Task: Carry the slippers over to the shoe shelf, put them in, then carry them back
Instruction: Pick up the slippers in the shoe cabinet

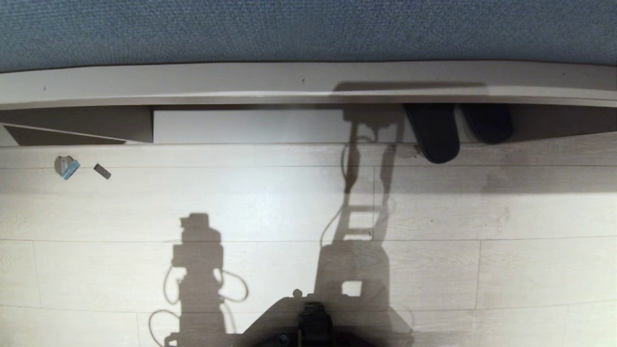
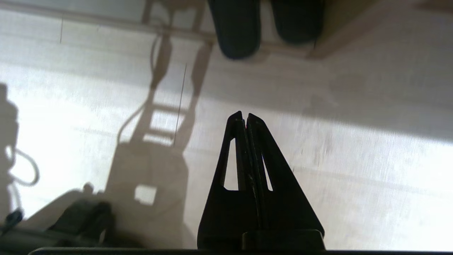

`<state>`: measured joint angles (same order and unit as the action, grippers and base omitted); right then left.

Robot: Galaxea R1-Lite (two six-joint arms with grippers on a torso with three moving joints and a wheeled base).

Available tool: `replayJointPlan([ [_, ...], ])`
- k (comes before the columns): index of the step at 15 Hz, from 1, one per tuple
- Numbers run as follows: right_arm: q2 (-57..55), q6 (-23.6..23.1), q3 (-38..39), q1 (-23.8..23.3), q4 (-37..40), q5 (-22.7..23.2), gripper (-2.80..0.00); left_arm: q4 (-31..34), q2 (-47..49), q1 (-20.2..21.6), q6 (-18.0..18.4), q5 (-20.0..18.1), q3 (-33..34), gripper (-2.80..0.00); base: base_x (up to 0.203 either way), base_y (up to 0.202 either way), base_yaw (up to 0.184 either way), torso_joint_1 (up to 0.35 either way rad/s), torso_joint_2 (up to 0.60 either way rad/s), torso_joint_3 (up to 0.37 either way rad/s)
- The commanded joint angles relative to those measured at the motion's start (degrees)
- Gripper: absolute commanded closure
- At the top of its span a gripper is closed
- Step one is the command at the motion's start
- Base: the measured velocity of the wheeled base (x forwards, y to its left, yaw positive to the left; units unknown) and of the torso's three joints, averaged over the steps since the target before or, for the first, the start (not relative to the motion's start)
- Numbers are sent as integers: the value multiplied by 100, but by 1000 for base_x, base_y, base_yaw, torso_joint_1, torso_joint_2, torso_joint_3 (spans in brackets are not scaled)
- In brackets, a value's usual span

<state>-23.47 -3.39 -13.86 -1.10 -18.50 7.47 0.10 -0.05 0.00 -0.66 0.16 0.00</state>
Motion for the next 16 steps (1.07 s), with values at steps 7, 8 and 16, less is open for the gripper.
replayJointPlan([
  [7, 1943, 464, 1183, 74, 944, 183, 0, -1, 5, 0, -4, 2, 0, 0, 0, 0, 0, 0, 0, 0],
  [8, 2079, 461, 1360, 75, 980, 11, 0, -1, 5, 0, -4, 2, 0, 0, 0, 0, 0, 0, 0, 0],
  [16, 2356, 427, 1368, 84, 1885, -747, 0, -1, 5, 3, -4, 2, 0, 0, 0, 0, 0, 0, 0, 0],
])
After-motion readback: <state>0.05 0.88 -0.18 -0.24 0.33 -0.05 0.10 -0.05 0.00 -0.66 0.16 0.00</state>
